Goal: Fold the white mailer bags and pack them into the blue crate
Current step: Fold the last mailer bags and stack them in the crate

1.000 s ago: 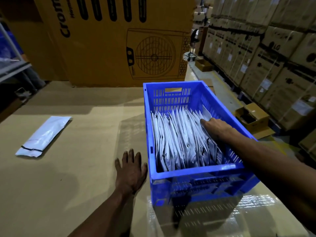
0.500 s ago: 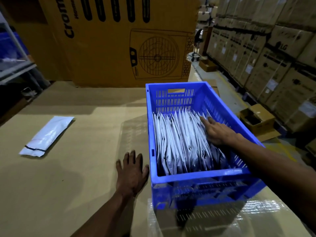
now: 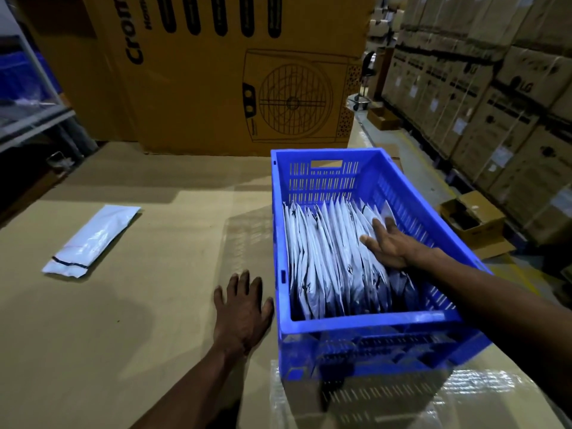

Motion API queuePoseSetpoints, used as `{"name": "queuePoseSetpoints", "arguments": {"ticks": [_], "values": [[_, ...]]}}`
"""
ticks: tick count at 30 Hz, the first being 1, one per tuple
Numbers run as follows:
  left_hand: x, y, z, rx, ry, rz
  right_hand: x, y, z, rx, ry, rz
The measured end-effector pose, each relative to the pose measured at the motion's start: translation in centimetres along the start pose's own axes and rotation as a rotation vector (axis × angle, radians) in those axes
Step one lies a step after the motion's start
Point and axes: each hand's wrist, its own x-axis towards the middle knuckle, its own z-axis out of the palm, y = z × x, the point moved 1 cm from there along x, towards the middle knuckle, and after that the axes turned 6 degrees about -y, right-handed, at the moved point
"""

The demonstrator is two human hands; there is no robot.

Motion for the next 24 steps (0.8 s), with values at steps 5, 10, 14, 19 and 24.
{"name": "queuePoseSetpoints", "arguments": {"ticks": [5,10,14,19,24], "values": [[0.0,-0.1,-0.2,-0.027,-0.013,0.005,-0.9,-1.5,-0.4,-0.191,0.118,-0.021],[-0.1,-0.3,-0.1,-0.026,-0.011,0.021,-2.4,-4.2,-2.0,-0.215,0.394,-0.117],[-0.6,-2.4,-0.3,-0.09,0.089,0.055,-3.2,-9.1,-3.4,-0.115,0.543,-0.38],[-2.9,-9.1,-1.5,-0.057,0.167,-0.103,-3.4,-17.8,-4.6,-0.07,0.62,-0.586],[-5.5,-16.4,-2.5,-0.06,0.21,-0.272,-2.8,-26.4,-4.5,-0.106,0.55,-0.693]]}}
